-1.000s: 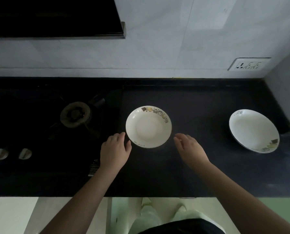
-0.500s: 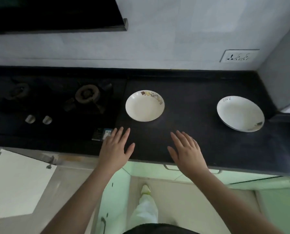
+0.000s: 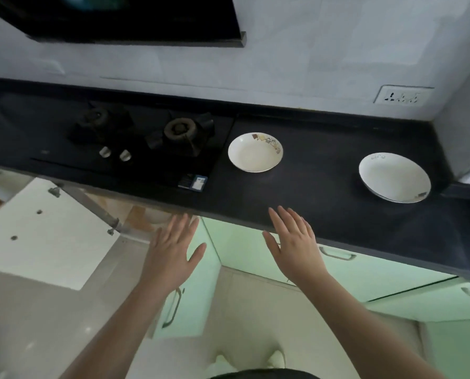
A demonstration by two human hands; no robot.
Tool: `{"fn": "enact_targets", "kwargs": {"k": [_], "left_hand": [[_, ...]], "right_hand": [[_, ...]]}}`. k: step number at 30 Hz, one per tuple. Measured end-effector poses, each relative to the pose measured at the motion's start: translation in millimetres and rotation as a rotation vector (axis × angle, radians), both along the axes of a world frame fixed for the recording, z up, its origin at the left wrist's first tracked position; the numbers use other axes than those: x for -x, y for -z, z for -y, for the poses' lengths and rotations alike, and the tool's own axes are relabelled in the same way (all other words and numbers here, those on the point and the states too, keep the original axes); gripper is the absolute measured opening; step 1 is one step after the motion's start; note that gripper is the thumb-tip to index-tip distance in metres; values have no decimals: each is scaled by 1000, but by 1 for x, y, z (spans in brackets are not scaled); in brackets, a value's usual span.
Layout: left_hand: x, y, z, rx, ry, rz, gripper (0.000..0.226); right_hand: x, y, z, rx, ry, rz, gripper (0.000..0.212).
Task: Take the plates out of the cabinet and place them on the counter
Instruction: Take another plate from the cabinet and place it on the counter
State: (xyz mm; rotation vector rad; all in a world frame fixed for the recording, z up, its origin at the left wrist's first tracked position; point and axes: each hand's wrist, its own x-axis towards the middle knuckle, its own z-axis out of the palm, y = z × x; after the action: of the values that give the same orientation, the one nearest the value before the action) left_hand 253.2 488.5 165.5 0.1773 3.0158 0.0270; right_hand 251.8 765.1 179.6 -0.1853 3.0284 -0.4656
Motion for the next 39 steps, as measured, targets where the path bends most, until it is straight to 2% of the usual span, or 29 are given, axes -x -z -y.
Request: {"fn": "enact_targets", "kwargs": {"k": [10,18,24,30,39], "left_hand": [[-97,-23,120,-46,-245,-50,70],[-208,-24,270,-107,-401,-79,75],[-254,-28,358,-117,-416,-92,76],[-243,-35,402,-87,-379,-137,77],[-153,-20,416,-85,-241,-56,76]], "right_hand": [[-33,-6,128,-19,-265,1,72],[-75,-13,277,21,-300,-17,59],[-118,-15,388,-15,-442,-10,72],[-128,-19,427,-99,-498,-32,72],[-84,10,442,-98,-387,14,64]]}}
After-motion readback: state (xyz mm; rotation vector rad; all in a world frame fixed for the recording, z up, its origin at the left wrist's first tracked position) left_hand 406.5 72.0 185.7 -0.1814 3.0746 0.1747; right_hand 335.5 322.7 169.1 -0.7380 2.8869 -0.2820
